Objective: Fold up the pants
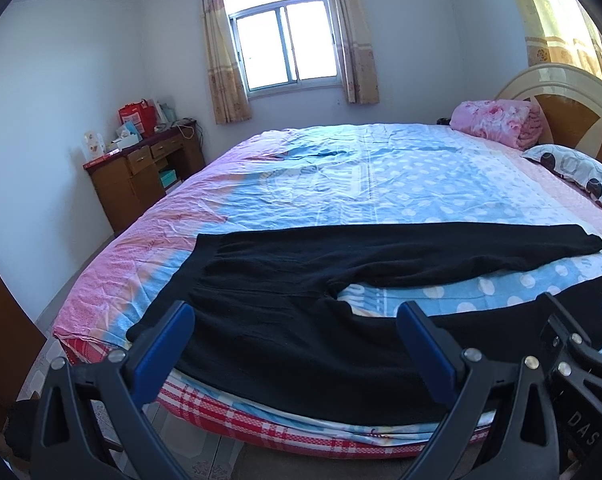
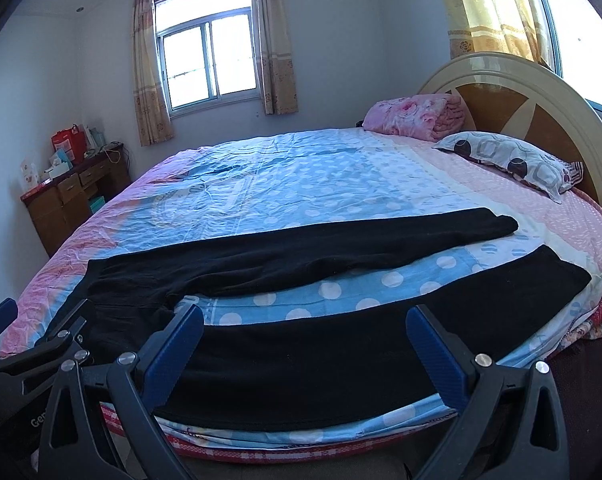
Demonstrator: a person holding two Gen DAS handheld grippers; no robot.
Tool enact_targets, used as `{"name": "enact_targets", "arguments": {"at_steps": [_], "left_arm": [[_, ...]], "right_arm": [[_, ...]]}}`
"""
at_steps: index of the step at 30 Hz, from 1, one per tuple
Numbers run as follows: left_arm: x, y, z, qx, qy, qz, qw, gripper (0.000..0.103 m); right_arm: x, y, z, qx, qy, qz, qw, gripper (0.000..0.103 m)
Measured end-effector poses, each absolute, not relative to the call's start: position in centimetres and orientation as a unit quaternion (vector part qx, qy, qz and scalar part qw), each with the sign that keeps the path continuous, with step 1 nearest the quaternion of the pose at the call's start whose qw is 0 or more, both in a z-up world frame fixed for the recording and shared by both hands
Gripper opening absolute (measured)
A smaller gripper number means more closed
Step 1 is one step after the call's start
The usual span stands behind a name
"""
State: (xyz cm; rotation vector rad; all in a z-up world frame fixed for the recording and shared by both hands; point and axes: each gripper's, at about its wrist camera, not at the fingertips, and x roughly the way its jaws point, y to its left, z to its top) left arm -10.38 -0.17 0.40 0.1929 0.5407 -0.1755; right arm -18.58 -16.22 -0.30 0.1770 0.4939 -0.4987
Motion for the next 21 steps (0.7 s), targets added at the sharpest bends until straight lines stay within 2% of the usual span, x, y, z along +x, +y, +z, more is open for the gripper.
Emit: {"name": "enact_targets", "arguments": {"at_steps": [21], "left_arm": [[-10.08,0.11,0.14,0.095,0.275,-0.084,0.953,0.103]], "right_arm": [[-18.34,-16.37,-0.84,0.108,0.268,-0.237,0.927,0.102]]}}
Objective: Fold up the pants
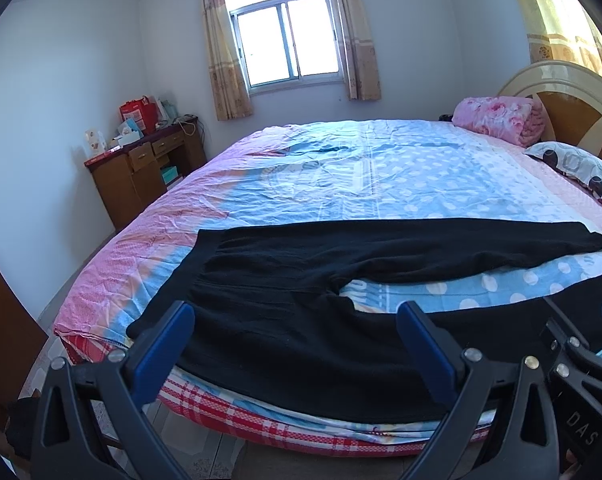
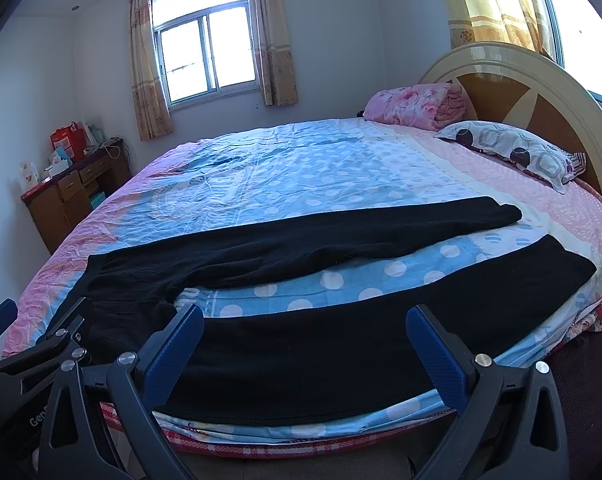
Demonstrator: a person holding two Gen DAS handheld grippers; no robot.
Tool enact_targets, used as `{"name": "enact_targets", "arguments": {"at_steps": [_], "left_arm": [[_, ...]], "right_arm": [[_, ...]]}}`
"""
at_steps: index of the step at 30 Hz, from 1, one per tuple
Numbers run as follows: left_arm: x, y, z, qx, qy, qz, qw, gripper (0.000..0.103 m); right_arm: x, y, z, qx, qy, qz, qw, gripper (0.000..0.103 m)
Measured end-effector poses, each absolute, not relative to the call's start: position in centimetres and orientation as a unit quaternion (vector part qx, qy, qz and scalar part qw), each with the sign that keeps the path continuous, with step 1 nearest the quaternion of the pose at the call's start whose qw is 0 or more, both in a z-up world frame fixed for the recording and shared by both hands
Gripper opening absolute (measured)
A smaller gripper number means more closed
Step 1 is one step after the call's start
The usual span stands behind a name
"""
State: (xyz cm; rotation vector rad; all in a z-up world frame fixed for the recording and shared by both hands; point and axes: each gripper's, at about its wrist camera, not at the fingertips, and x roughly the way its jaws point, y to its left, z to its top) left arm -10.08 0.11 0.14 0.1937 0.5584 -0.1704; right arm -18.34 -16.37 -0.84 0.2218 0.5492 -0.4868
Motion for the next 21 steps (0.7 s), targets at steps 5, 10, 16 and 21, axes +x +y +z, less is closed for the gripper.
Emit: {"name": "enact_targets", "arguments": {"at_steps": [5,10,16,21], "left_arm": [[-10.0,-0.1,-0.1,0.099,0.278,-0.083,0.952,0.103],[-9.8,-0.2,-0.6,0.100,0.285,-0.082,0.950,0.103],[-9.1,-0.5,-1.9,0.103,0.302,-0.081,0.944,0.103],[-7.5,-0.8,-4.5,0.108,0.337,-0.087,0.931,0.103]], "right_arm": [[-18.3,-16.5,-1.1,0.106,0.269,-0.238,0.927,0.102],[-18.2,-16.4,-1.3,0.111,0.278,-0.236,0.924,0.102],[-17.9,-16.5,-1.9,0.110,0.285,-0.237,0.922,0.102],[-17.0,-17.0,-3.3,0.103,0.305,-0.239,0.916,0.102]]}}
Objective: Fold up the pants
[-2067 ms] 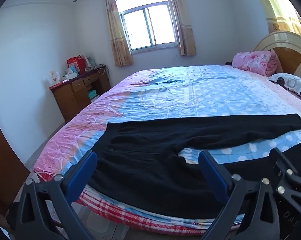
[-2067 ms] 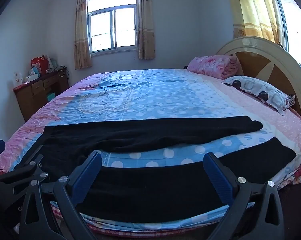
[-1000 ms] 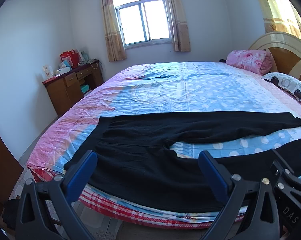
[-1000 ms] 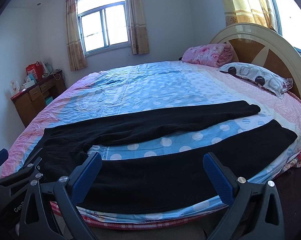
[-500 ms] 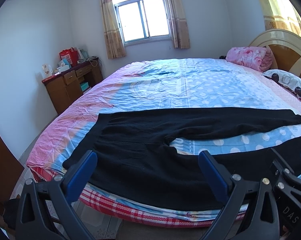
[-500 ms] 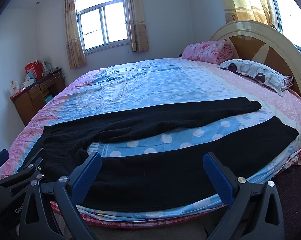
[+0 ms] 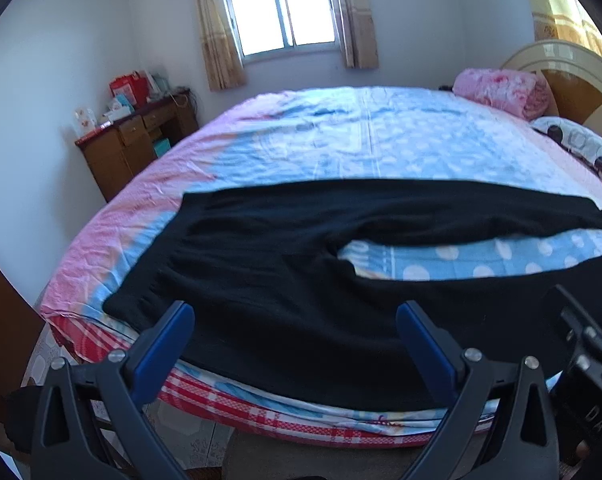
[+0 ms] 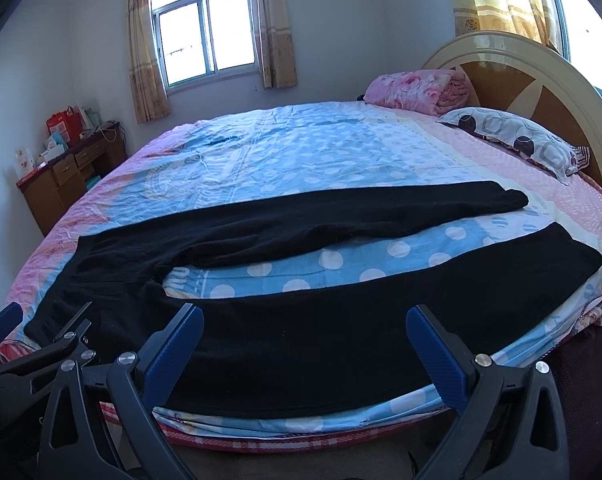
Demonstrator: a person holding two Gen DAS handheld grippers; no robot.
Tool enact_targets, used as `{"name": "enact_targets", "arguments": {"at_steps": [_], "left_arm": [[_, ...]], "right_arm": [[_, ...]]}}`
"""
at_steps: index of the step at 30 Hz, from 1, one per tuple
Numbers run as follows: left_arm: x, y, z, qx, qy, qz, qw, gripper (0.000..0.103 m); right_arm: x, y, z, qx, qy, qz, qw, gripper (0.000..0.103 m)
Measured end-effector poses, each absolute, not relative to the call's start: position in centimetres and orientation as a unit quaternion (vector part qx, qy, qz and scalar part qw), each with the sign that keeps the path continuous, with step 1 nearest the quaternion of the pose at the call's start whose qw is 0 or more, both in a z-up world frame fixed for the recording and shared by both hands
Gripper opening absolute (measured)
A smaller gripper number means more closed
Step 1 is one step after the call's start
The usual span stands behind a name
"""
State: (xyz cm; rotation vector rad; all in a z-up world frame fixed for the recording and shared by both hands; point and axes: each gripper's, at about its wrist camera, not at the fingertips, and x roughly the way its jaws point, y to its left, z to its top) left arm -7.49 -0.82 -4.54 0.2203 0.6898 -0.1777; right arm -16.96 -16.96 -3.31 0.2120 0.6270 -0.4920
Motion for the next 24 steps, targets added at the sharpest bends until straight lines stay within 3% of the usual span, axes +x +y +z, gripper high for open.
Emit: {"name": "enact_targets", "arguments": {"at_steps": [16,24], "left_arm": [[4.2,1.0,-6.5,0.137,0.368,-0.056,0.918,0.103],[10.8,5.6,-6.0,0.083,0.416,-0.031,0.905,0.103]], "right_arm": [[-6.7,-20.8,-5.2,0.039,0.368,-0.200,0.907,0.102],[1.1,-21.4,-3.6,0.025,0.374,-0.070,0.925,0.102]]}}
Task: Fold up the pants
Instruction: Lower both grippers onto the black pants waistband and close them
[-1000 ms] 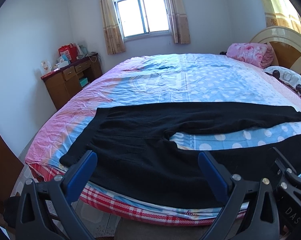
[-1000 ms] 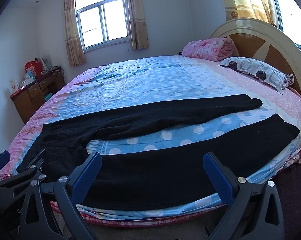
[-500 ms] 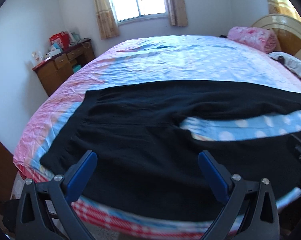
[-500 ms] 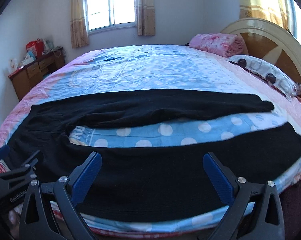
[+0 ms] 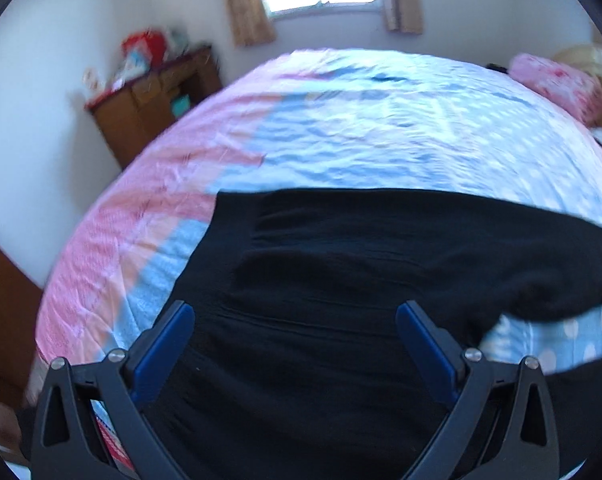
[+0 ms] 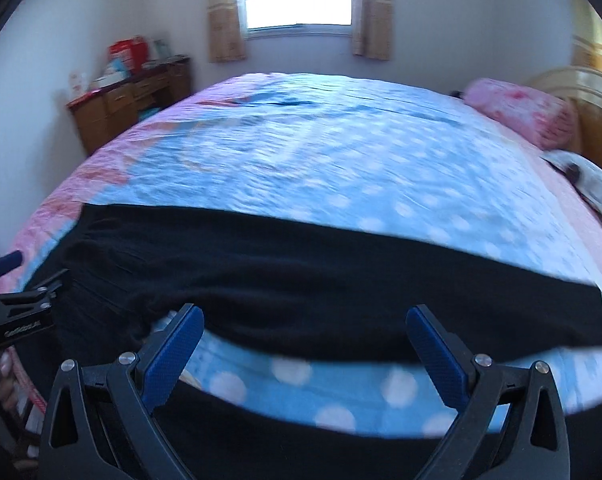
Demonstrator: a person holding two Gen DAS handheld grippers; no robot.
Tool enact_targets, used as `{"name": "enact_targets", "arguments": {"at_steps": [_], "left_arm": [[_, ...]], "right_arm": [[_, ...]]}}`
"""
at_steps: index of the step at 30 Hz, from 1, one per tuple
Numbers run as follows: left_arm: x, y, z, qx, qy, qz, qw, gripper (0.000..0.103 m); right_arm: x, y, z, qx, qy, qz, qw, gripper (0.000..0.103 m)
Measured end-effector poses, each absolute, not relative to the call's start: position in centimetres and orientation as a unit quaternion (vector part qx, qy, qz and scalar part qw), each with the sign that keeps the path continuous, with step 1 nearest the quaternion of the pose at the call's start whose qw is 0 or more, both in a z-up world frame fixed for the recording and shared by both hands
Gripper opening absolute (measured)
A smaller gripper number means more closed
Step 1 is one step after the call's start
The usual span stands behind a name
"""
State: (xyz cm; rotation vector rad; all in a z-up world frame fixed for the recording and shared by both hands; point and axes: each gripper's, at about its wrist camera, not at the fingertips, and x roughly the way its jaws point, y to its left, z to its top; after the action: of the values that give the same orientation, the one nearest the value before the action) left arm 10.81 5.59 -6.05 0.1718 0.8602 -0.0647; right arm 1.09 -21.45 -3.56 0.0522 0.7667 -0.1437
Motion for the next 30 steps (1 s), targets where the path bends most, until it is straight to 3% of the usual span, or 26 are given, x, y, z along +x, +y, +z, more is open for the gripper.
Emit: {"name": "enact_targets", "arguments": {"at_steps": [2,4,6,7,17,22,25,26,27,30], "left_arm": [[12.2,6.5,-6.1,0.052,0.442,-0.041,0.894,0.103],[13.4,6.9,-6.2,0.031,0.455,-0.047,0.889,0.103],[14.1,6.8,-6.4,0.039,0.453,-0.034,0.890,0.103],[14.5,6.6,-6.6,0.048,0.452,-0.025,0.891,0.103],[17.6,6.9,-8.7,0.037,0.478,-0.026,0.877,0.103],[18.1,7.5,-9.6,0.029,0.488,-0.024,0.872,0.103],[17.8,7.7,-9.6,0.023,0.490,-0.024,0.871,0.103],[17.5,7.8,-9.4,0.024,0.488,-0.022,0.872,0.103],[17.3,7.9,-9.2,0.024,0.485,-0.021,0.874,0.103],[16.2,8.6,-8.2,0.015,0.471,-0.024,0.882,0.103]], "right_arm": [[4.1,-20.5,-3.3,-0.010,0.379,-0.034,0.925,0.101],[6.7,-19.3,-3.5,-0.041,0.379,0.000,0.924,0.093],[9.8,-18.1,-4.1,-0.054,0.389,0.055,0.918,0.073],[11.4,-17.5,-4.5,-0.059,0.399,0.072,0.912,0.071],[22.0,-14.6,-9.8,-0.069,0.474,0.144,0.866,0.071],[23.1,-14.2,-12.0,-0.091,0.478,0.136,0.863,0.069],[22.8,-14.3,-11.8,-0.080,0.473,0.166,0.861,0.034],[22.6,-14.0,-11.7,-0.088,0.473,0.171,0.860,0.014],[22.3,-13.6,-11.5,-0.097,0.475,0.173,0.857,0.008],[20.8,-12.9,-10.1,-0.115,0.461,0.174,0.862,0.005]]}}
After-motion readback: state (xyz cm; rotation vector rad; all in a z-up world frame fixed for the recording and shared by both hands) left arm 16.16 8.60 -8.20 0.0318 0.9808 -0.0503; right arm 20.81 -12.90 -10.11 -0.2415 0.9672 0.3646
